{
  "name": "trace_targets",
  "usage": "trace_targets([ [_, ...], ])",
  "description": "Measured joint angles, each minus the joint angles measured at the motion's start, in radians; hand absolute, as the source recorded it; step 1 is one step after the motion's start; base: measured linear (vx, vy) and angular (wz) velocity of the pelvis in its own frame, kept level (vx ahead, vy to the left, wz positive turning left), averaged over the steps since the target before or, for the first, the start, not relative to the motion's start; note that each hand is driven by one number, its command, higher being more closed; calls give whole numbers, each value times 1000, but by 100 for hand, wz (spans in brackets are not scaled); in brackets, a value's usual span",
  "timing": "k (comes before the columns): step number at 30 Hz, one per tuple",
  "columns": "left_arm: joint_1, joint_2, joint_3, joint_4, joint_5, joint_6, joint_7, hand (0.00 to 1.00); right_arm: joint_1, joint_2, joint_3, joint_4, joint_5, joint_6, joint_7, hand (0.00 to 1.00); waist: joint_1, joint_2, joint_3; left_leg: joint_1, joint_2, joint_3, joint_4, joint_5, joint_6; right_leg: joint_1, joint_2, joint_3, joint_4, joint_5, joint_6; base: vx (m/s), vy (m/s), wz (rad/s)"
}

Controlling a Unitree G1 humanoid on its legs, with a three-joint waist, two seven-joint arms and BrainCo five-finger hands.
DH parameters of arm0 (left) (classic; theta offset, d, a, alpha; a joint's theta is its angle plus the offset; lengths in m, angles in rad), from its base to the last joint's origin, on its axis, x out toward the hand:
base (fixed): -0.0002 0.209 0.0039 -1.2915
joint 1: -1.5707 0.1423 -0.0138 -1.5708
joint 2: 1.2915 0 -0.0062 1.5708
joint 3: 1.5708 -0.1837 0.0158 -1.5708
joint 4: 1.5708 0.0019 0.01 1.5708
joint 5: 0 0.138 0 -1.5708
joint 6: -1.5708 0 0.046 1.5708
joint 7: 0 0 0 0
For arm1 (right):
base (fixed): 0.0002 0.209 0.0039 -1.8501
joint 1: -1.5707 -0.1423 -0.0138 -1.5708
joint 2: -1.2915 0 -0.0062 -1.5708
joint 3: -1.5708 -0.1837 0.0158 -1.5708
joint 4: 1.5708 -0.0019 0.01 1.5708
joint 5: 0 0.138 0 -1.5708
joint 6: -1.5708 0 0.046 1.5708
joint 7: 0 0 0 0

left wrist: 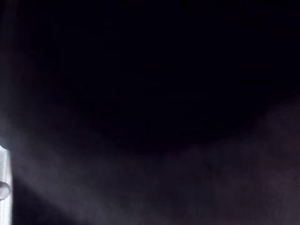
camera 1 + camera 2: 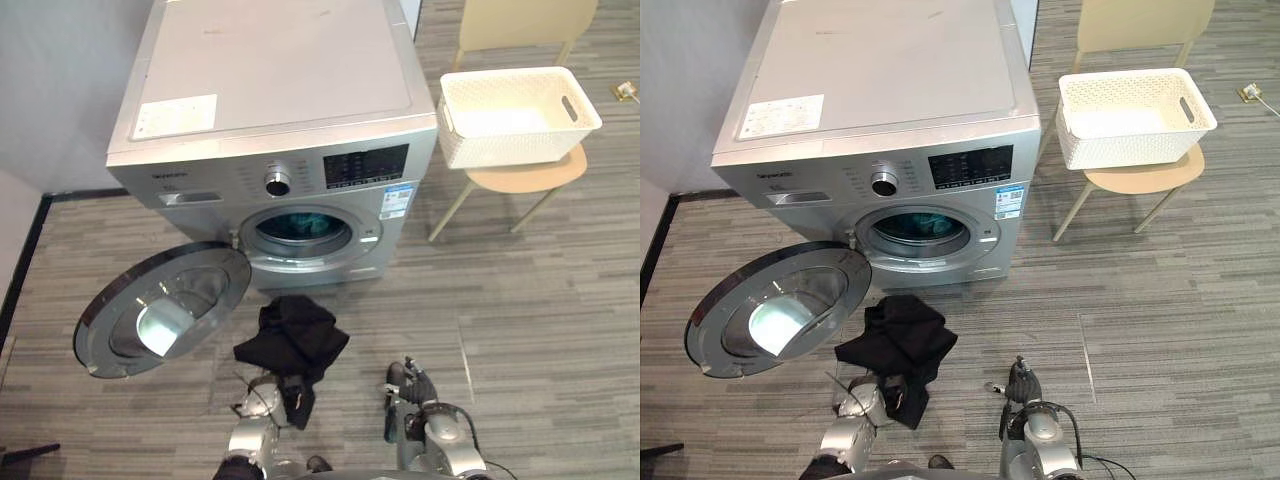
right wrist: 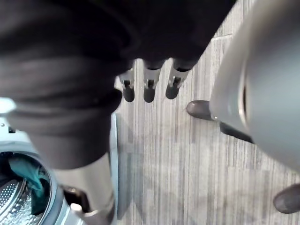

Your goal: Pick up the laundry basket with both hands and put the clothes into the washing machine.

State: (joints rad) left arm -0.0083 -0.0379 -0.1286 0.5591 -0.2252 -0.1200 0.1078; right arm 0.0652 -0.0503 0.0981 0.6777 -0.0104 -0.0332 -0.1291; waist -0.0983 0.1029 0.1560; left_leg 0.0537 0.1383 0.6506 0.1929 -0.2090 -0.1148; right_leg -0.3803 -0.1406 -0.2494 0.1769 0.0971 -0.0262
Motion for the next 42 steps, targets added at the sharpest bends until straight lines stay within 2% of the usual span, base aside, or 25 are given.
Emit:
trace_targets([
  [2,-8,-5,3,29,-1,1,3,100,14,-13,0,-3,2,0,-1,0,4,-21,4,-14,13,-26,83,0,-1,13,-18,-21,28,-42,20,3,-58,31],
  [4,17,-4,20,39,-30,1,9,100,20,-18,11,-13,5,-1,1,0,4,-22,15,-60,69,-48,259,-1,-1,44,-23,-29,40,-74,24,19,-100,12],
  [5,46,-3,33,39,-69,2,12,100,22,-40,38,-26,5,-3,5,0,9,2,29,-119,153,-97,452,17,30,78,2,-43,51,-99,18,52,-105,-6],
  [6,51,-2,37,40,-85,3,16,100,22,-50,48,-26,5,-6,6,0,12,10,34,-147,182,-122,528,41,68,91,13,-48,55,-109,15,90,-151,-14],
  [7,50,2,49,40,-104,4,27,100,22,-66,74,-26,5,-7,14,0,24,11,44,-206,208,-192,650,129,125,110,25,-47,65,-132,7,78,-114,-10],
  [8,46,2,55,40,-115,4,29,100,23,-73,87,-26,6,-8,21,0,26,8,46,-236,212,-234,693,189,115,119,28,-45,67,-139,-2,127,-108,-10],
  [9,26,16,59,41,-128,2,36,100,26,-78,108,-26,14,-13,34,0,34,-13,62,-300,212,-304,765,266,76,132,22,-28,62,-156,-24,146,-67,-5],
  [10,-6,22,55,41,-139,0,48,100,22,-81,108,-25,19,-20,44,0,36,-18,72,-357,212,-331,807,167,73,129,20,-25,62,-164,-34,177,-71,-3],
  [12,-80,24,51,41,-157,-4,60,100,4,-77,109,-20,26,-31,46,0,35,-36,110,-411,211,-319,747,74,55,129,16,-19,61,-166,-36,128,-53,-6],
  [13,-140,24,50,41,-161,-11,77,100,-21,-75,110,-10,43,-34,45,0,34,-50,149,-418,204,-288,604,61,50,127,11,-16,64,-166,-36,73,4,-13],
  [14,-173,25,50,41,-162,-16,83,100,-37,-76,111,-2,49,-37,44,0,30,-57,166,-420,191,-274,511,64,45,117,5,-16,71,-165,-34,29,51,-17],
  [15,-241,25,46,42,-169,-25,97,100,-73,-82,113,24,62,-39,37,0,27,-62,177,-426,150,-237,275,106,3,53,-9,-4,110,-164,-20,15,83,-31],
  [16,-309,15,43,45,-188,-39,112,100,-109,-100,122,26,95,-39,30,0,25,-45,211,-429,140,-204,125,224,-13,-7,1,20,163,-179,2,-6,131,-46],
  [17,-352,8,45,53,-198,-46,117,100,-136,-105,123,22,106,-39,23,0,26,-45,239,-427,137,-197,107,209,60,-39,0,38,208,-191,16,0,168,-38],
  [18,-457,14,45,82,-220,-42,128,100,-185,-93,124,-4,146,-39,2,0,23,-81,294,-455,106,-163,119,218,66,-114,-44,68,288,-205,39,-53,157,-12],
  [19,-537,8,46,80,-246,-45,146,100,-211,-75,126,-51,178,-46,-9,0,22,-87,325,-520,102,-156,172,194,95,-183,-59,82,333,-215,52,-62,111,6],
  [22,-657,6,59,73,-280,-59,177,100,-278,-14,165,-123,228,-66,-29,0,23,-78,372,-667,150,-160,326,125,117,-307,-66,93,406,-225,62,-71,99,-8],
  [24,-743,-1,82,62,-283,-64,194,100,-320,44,193,-205,261,-86,-46,0,30,-82,382,-812,186,-166,445,73,132,-450,-67,113,495,-247,67,-39,56,-6],
  [27,-825,-14,129,20,-316,-64,205,100,-345,85,197,-282,287,-119,-47,0,30,-82,383,-960,206,-173,528,47,156,-596,-72,125,563,-256,77,-10,36,5],
  [32,-883,0,172,-54,-353,-71,211,100,-319,71,193,-349,296,-138,-47,0,29,-86,390,-1091,237,-185,600,27,162,-715,-68,131,612,-257,78,2,6,0],
  [36,-1018,78,216,-59,-372,-80,248,100,-234,73,195,-471,334,-183,-38,0,22,-94,394,-1195,277,-186,666,5,167,-815,-53,136,655,-262,76,-15,-2,-10],
  [37,-1089,129,229,-59,-375,-81,258,100,-198,71,195,-500,346,-199,-32,0,12,-97,395,-1232,289,-189,687,-2,167,-851,-51,135,668,-267,74,-33,-1,-7],
  [39,-1173,198,253,-59,-379,-81,270,100,-176,74,197,-523,356,-199,-20,0,-1,-109,402,-1259,305,-188,702,-4,168,-877,-46,131,677,-267,72,-30,-6,-10],
  [42,-1291,273,254,-59,-383,-81,291,100,-157,73,194,-545,355,-208,1,0,-2,-110,402,-1279,327,-190,718,-4,169,-887,-37,119,680,-262,63,-7,-8,-8],
])
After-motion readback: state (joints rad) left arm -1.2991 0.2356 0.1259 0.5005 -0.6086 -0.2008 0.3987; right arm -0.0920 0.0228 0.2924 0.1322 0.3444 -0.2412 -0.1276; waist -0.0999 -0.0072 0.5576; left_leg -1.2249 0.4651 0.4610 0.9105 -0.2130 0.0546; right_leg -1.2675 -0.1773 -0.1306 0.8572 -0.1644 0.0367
